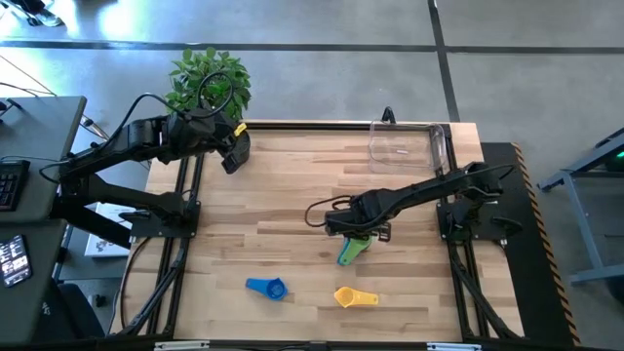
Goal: Nest measuring cups in basket
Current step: Stack the green measuring cup on top of the light blue measuring cup, then stack the blue measuring cup on top of the green measuring cup
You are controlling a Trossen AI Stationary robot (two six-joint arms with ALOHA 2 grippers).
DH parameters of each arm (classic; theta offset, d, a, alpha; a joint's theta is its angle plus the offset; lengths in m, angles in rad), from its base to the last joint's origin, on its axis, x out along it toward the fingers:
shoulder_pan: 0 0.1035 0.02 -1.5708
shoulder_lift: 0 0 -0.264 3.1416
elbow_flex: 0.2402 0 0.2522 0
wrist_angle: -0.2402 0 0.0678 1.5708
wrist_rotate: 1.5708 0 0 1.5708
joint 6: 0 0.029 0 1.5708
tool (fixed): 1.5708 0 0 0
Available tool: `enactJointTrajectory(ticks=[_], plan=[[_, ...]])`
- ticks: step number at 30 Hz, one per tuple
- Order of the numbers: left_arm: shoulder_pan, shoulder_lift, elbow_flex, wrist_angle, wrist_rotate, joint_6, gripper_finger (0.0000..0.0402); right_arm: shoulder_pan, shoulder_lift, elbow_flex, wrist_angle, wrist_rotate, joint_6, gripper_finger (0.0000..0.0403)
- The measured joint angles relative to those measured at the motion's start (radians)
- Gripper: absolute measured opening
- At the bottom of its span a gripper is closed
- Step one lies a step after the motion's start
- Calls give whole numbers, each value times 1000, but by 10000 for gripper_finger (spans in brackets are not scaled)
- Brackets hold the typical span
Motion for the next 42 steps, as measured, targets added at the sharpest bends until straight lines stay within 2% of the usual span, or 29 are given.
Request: enactJointTrajectory(ticks=[5, 16, 22, 29, 36, 42], plan=[[0, 0, 0, 0, 0, 0, 74, 0, 7, 0, 3, -4, -1, 6], [0, 0, 0, 0, 0, 0, 74, 0, 8, 0, -5, 9, -9, 53], [0, 0, 0, 1, 0, 0, 74, 0, 8, 0, -6, 24, -10, 64], [0, 0, 0, -24, 5, -1, 74, -16, 5, 18, 11, 89, -139, 64], [0, 0, 0, -135, 153, -59, 74, -48, 5, 82, 25, 187, -332, 64], [0, 0, 0, -200, 321, -212, 74, -85, 4, 159, 24, 221, -563, 64]])
